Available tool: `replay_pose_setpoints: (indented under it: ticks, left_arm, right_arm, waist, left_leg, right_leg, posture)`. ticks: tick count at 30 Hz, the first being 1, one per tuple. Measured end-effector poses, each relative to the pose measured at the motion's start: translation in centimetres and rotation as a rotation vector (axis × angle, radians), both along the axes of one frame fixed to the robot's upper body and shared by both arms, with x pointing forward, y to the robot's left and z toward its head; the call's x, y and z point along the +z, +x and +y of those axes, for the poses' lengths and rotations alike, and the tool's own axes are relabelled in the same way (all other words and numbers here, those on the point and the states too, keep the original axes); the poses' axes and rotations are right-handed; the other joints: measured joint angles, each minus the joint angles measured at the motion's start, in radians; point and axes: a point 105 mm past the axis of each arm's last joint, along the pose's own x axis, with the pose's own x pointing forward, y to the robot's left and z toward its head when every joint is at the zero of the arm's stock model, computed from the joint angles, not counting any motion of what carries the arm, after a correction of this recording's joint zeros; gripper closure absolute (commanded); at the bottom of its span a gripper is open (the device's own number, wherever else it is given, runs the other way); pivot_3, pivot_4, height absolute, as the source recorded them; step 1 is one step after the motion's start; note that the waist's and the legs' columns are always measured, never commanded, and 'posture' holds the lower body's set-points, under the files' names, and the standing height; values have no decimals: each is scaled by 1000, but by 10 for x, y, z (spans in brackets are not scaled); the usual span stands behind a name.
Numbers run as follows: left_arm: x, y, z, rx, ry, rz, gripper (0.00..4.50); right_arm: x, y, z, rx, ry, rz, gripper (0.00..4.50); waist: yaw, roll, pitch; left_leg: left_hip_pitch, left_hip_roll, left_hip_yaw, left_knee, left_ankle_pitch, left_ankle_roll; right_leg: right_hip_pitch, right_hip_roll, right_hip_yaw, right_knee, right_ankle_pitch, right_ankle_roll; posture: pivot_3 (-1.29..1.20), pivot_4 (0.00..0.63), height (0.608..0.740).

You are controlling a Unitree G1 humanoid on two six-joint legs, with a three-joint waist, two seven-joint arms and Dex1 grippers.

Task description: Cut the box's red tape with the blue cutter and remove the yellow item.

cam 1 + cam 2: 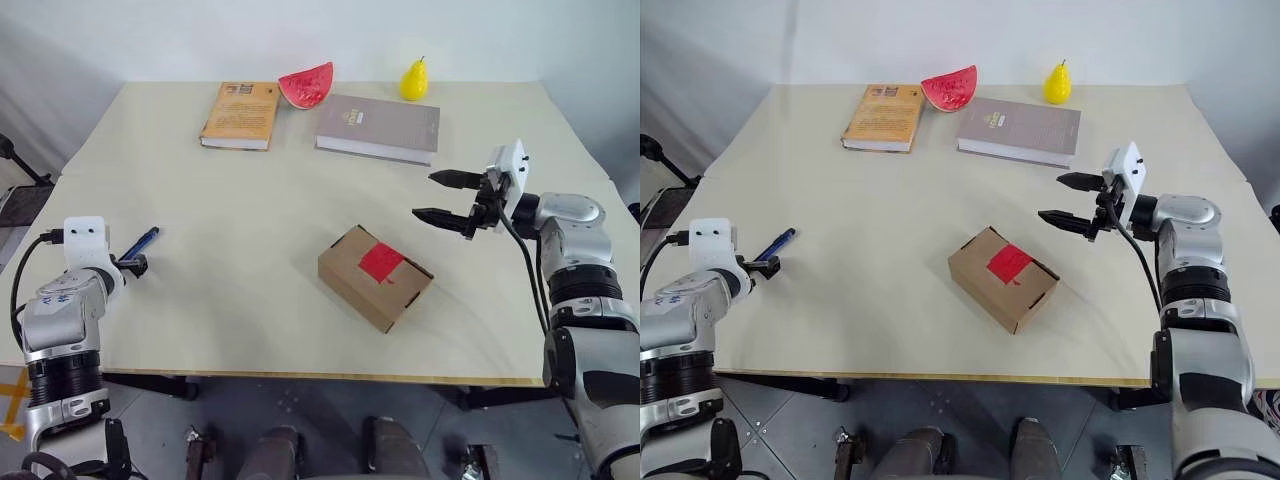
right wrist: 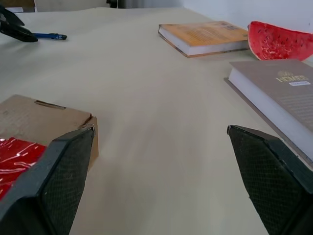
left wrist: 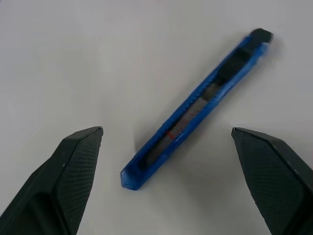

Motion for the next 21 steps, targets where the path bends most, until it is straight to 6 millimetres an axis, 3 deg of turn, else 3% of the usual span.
replay_pose_setpoints:
  ticks: [10, 21]
  left_arm:
    - [-9, 3, 0, -164, -77, 15, 15]
    - [-17, 8, 11, -229, -190, 29, 15]
  right_arm:
    - [5, -13, -3, 22, 1, -11, 0]
    - [7, -20, -7, 7, -3, -3, 0]
  waist:
    - [2, 7, -4]
    - [-1, 14, -8]
  left_leg:
    - [0, -1, -1, 0, 0, 1]
    - [2, -4, -1, -1, 1, 3]
  right_leg:
    - [0, -1, 0, 0, 0, 0]
    - [1, -4, 0, 1, 0, 0]
  posture:
    - [0, 150, 740]
    - [0, 150, 740]
